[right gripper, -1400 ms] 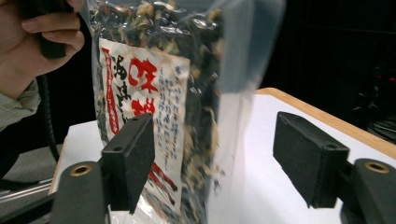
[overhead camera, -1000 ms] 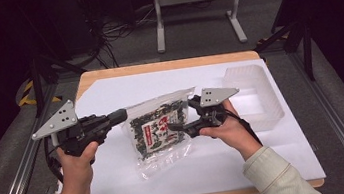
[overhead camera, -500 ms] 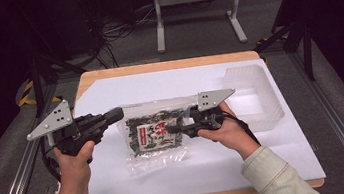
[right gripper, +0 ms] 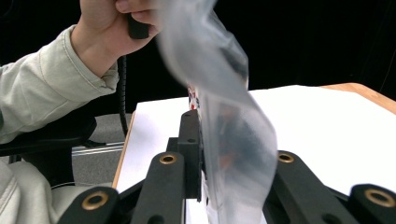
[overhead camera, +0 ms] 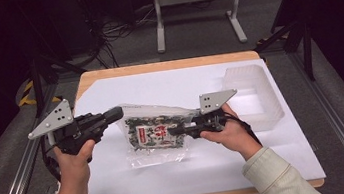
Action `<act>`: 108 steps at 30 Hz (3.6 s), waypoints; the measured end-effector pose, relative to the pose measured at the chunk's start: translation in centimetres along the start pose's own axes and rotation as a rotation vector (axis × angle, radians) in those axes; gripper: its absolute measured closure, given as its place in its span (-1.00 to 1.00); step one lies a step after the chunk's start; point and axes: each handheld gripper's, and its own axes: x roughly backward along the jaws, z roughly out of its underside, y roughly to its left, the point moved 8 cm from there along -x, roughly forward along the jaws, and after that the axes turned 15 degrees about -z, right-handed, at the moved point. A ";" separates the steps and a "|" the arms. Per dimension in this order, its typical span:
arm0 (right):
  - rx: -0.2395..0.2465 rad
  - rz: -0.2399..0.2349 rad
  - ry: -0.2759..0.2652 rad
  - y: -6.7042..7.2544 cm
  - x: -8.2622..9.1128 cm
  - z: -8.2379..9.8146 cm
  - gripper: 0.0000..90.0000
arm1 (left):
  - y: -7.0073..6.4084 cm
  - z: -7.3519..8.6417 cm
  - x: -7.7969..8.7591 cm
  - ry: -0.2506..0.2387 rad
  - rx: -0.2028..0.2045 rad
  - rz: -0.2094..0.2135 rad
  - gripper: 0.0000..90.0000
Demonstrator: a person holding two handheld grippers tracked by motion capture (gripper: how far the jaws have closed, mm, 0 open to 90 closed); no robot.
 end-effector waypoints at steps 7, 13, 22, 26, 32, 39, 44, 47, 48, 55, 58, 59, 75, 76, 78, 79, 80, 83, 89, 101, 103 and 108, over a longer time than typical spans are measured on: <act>-0.017 -0.010 -0.002 0.4 0.2 -0.3 0.70 | 0.5 0.1 0.0 0.018 0.011 -0.004 0.78; -0.019 0.024 -0.012 0.4 1.1 -0.9 0.70 | 0.8 0.3 -0.2 0.027 0.021 -0.038 0.16; -0.021 0.090 -0.032 0.1 3.4 -1.8 0.70 | 2.0 1.4 -0.8 0.057 0.031 -0.113 -0.35; -0.030 0.127 -0.047 0.0 4.7 -2.3 0.70 | 2.5 2.0 -1.0 0.069 0.039 -0.131 -0.44; -0.036 0.203 -0.047 -0.4 6.6 -2.8 0.70 | 3.3 3.1 -1.1 0.087 0.045 -0.154 -0.49; -0.042 0.274 -0.048 -0.6 8.9 -3.5 0.70 | 4.1 4.8 -1.3 0.132 0.039 -0.201 -0.64; -0.050 0.316 -0.050 -0.7 10.1 -3.9 0.70 | 4.6 6.3 -1.4 0.169 0.043 -0.209 -0.67; -0.060 0.346 -0.047 -0.8 11.0 -4.0 0.70 | 4.8 7.2 -1.5 0.190 0.036 -0.211 -0.68; -0.062 0.356 -0.046 -0.9 11.3 -4.0 0.70 | 4.9 7.6 -1.6 0.198 0.037 -0.212 -0.68; -0.076 0.423 -0.058 -1.2 13.7 -4.3 0.70 | 5.4 9.3 -1.5 0.228 0.047 -0.213 -0.68; -0.082 0.436 -0.060 -1.3 14.6 -4.5 0.70 | 5.6 10.0 -1.6 0.243 0.042 -0.219 -0.68; -0.089 0.443 -0.061 -1.3 14.9 -4.6 0.70 | 5.6 10.2 -1.7 0.247 0.042 -0.221 -0.68; -0.127 0.600 -0.063 -2.3 20.2 -4.8 0.70 | 6.3 13.2 -1.5 0.320 0.014 -0.246 -0.68; -0.129 0.607 -0.063 -2.4 20.4 -4.8 0.70 | 6.4 13.2 -1.5 0.320 0.014 -0.247 -0.68; -0.148 0.630 -0.069 -2.6 21.1 -4.7 0.70 | 6.4 13.4 -1.6 0.324 0.017 -0.247 -0.68; -0.152 0.636 -0.070 -2.7 21.3 -4.7 0.70 | 6.5 13.5 -1.7 0.325 0.012 -0.248 -0.68; -0.158 0.647 -0.070 -2.8 21.6 -4.7 0.70 | 6.4 13.6 -1.7 0.327 0.019 -0.248 -0.68; -0.178 0.679 -0.071 -3.1 22.4 -4.5 0.70 | 6.4 13.8 -1.8 0.332 0.021 -0.246 -0.68; -0.183 0.726 -0.071 -3.5 23.6 -4.2 0.70 | 6.1 13.6 -1.8 0.330 0.015 -0.239 -0.68; -0.208 0.797 -0.087 -3.5 25.9 -3.1 0.70 | 5.9 13.7 -2.0 0.332 0.015 -0.235 -0.69; -0.211 0.799 -0.087 -3.5 26.0 -2.9 0.70 | 5.9 13.8 -2.0 0.335 0.017 -0.235 -0.69; -0.233 0.838 -0.086 -3.6 27.1 -1.3 0.70 | 5.9 13.9 -2.2 0.337 0.017 -0.236 -0.69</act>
